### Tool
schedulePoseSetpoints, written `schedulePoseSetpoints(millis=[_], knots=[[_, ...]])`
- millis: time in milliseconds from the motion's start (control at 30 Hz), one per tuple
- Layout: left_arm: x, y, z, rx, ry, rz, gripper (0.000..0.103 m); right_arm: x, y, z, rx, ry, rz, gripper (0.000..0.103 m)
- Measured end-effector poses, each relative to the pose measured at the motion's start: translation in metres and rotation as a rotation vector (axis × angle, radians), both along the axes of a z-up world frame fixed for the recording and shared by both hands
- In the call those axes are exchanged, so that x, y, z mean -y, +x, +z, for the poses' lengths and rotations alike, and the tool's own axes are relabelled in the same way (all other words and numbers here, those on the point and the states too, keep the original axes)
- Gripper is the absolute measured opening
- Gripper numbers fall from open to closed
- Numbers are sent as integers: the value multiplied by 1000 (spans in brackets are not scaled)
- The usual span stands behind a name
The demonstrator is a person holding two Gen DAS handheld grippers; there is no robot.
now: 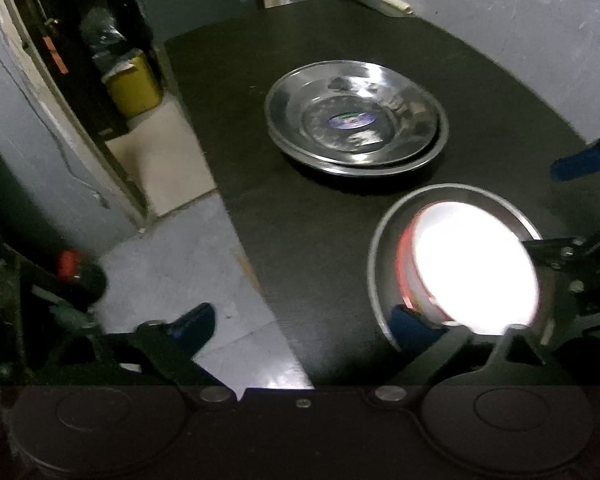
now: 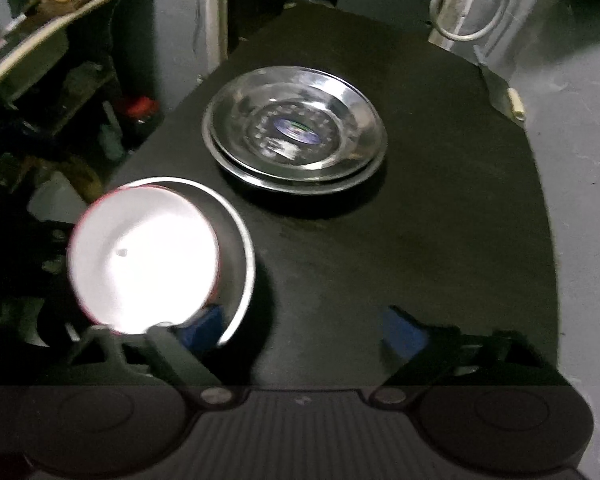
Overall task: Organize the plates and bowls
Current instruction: 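Close the left gripper on the steel bowl rim while the right gripper grasps its rim too, then lift and carry the steel bowl with both grippers over the steel plate stack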
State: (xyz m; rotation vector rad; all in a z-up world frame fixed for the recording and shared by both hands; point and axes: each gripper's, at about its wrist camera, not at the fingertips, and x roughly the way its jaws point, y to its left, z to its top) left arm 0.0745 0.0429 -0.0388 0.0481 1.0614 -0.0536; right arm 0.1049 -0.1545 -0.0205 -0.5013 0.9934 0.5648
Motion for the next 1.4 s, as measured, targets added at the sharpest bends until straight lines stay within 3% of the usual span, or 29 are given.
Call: schedulePoseSetpoints(millis=[133, 200, 333, 500, 767, 1000, 1400], knots=[[0, -2, 2, 8, -57, -11, 70, 2, 0, 2, -37, 50, 21, 59], [1, -2, 3, 13, -96, -20, 53, 4, 0, 3, -60, 78, 27, 54], [4, -3, 5, 18, -128, -39, 39, 6, 1, 4, -89, 119, 42, 35], [4, -3, 5, 20, -174, -58, 17, 10, 3, 5, -143, 184, 41, 21], [4, 1, 4, 30, -174, -65, 8, 24, 20, -5, -281, 309, -26, 20], [3, 4, 5, 28, -173, -73, 7, 25, 28, -10, -336, 336, -54, 18], [-1, 10, 2, 13, -199, -70, 6, 30, 55, -32, -589, 399, -277, 18]])
